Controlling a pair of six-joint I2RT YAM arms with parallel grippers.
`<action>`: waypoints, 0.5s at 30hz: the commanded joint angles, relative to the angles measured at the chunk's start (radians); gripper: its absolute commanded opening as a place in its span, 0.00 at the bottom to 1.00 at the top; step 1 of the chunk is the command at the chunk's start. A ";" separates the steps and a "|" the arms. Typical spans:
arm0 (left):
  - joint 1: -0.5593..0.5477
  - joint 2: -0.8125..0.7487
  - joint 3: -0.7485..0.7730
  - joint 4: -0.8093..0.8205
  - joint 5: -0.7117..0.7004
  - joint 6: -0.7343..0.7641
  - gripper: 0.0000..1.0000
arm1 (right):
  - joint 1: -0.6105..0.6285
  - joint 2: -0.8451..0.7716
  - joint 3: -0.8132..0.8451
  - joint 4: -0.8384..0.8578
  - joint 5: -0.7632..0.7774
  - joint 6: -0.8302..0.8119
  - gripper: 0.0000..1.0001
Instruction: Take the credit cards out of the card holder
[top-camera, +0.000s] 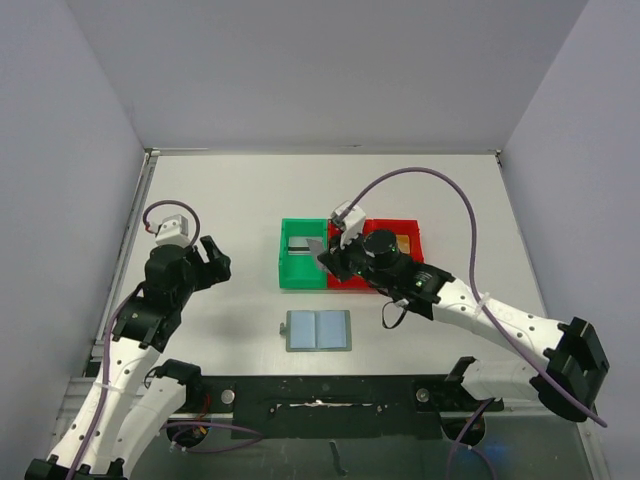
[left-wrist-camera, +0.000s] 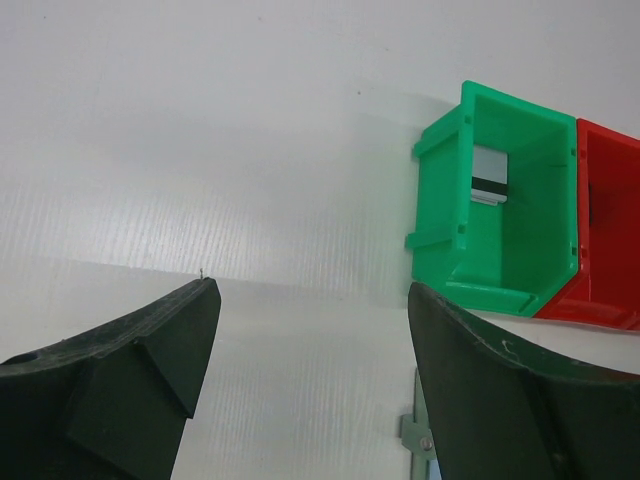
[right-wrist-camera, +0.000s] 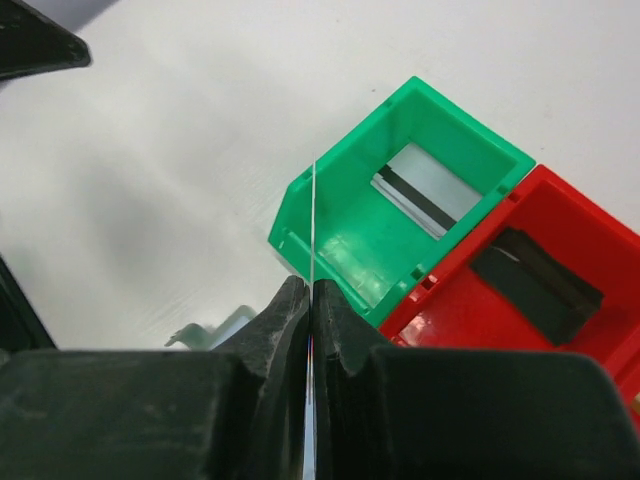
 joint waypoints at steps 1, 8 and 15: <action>0.006 -0.033 0.010 0.059 -0.021 0.021 0.75 | 0.005 0.108 0.138 -0.036 0.060 -0.135 0.00; 0.007 -0.038 0.009 0.059 -0.023 0.022 0.75 | 0.007 0.286 0.299 -0.125 0.103 -0.205 0.00; 0.007 -0.060 0.007 0.053 -0.040 0.019 0.75 | 0.006 0.421 0.421 -0.177 0.125 -0.336 0.00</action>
